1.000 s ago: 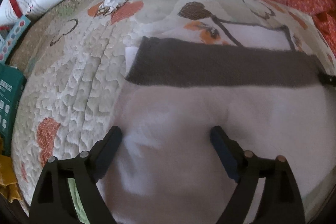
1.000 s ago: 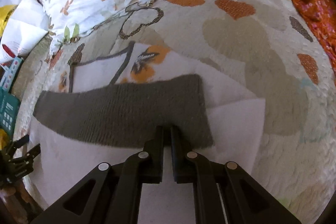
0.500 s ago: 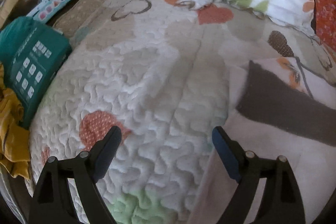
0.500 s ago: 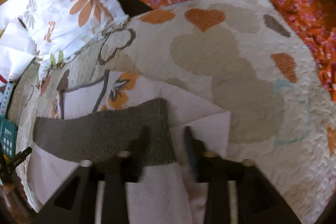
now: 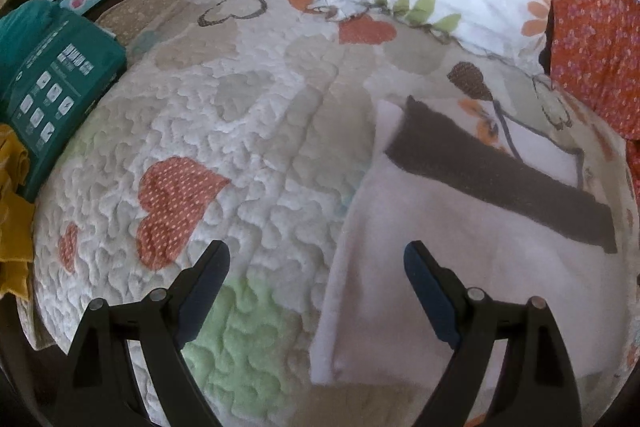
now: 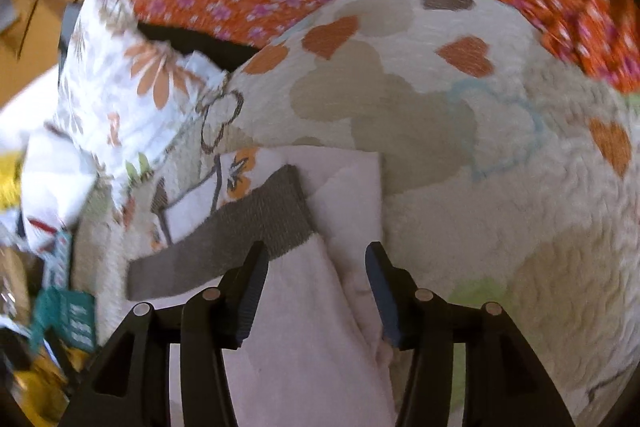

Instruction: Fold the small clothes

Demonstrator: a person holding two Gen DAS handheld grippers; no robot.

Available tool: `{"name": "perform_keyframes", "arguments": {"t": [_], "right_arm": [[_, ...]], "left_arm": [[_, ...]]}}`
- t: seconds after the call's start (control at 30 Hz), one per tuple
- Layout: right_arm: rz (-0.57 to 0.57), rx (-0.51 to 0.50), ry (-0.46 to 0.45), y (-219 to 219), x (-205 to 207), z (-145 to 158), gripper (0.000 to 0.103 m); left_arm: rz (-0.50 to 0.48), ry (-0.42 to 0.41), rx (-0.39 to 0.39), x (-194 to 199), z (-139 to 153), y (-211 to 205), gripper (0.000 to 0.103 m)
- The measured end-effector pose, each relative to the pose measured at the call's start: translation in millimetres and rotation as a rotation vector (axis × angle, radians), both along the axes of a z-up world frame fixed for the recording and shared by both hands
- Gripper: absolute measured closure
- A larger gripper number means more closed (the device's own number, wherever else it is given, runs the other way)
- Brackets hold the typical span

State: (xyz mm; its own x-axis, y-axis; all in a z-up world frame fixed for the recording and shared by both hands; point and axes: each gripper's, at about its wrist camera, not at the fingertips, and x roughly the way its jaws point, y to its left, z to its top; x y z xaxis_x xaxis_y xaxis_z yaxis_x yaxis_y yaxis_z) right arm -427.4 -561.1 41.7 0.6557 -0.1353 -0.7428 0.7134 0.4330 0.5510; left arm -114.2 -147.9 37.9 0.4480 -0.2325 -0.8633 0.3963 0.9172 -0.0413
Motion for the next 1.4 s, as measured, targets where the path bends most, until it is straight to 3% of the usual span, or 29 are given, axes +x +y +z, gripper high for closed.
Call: {"name": "perform_keyframes", "arguments": {"t": [0.17, 0.4, 0.5, 0.63, 0.7, 0.83, 0.97, 1.23, 1.4], "right_arm": [[-0.089, 0.057, -0.037, -8.4, -31.4, -4.0, 0.040], [-0.013, 0.023, -0.034, 7.8, -12.6, 1.1, 0.040], [0.070, -0.021, -0.028, 29.5, 12.3, 5.5, 0.040], [0.241, -0.121, 0.024, 79.7, 55.6, 5.7, 0.040], [0.371, -0.190, 0.050, 117.2, 80.4, 6.4, 0.040], [0.591, -0.310, 0.071, 186.7, 114.0, 7.8, 0.040], [0.769, -0.429, 0.059, 261.3, 140.5, 5.9, 0.040], [0.982, -0.692, 0.103, 366.8, 184.5, -23.7, 0.040], [1.026, -0.791, 0.129, 398.4, 202.0, -39.5, 0.040]], "left_arm": [[0.021, 0.022, 0.004, 1.7, -6.1, 18.2, 0.015], [0.061, 0.105, -0.043, 9.9, -19.3, 45.6, 0.015], [0.082, 0.177, -0.122, 17.6, -24.6, 52.8, 0.015], [0.086, 0.203, -0.178, 21.3, -25.5, 48.4, 0.015], [0.065, 0.209, -0.195, 24.4, -24.4, 41.1, 0.015], [-0.013, 0.307, -0.311, 40.4, -24.1, 18.0, 0.015], [-0.077, 0.331, -0.318, 60.1, -25.8, -8.1, 0.015], [-0.262, 0.425, -0.330, 91.3, -37.8, -48.4, 0.015], [-0.320, 0.508, -0.413, 111.0, -45.1, -56.0, 0.015]]}}
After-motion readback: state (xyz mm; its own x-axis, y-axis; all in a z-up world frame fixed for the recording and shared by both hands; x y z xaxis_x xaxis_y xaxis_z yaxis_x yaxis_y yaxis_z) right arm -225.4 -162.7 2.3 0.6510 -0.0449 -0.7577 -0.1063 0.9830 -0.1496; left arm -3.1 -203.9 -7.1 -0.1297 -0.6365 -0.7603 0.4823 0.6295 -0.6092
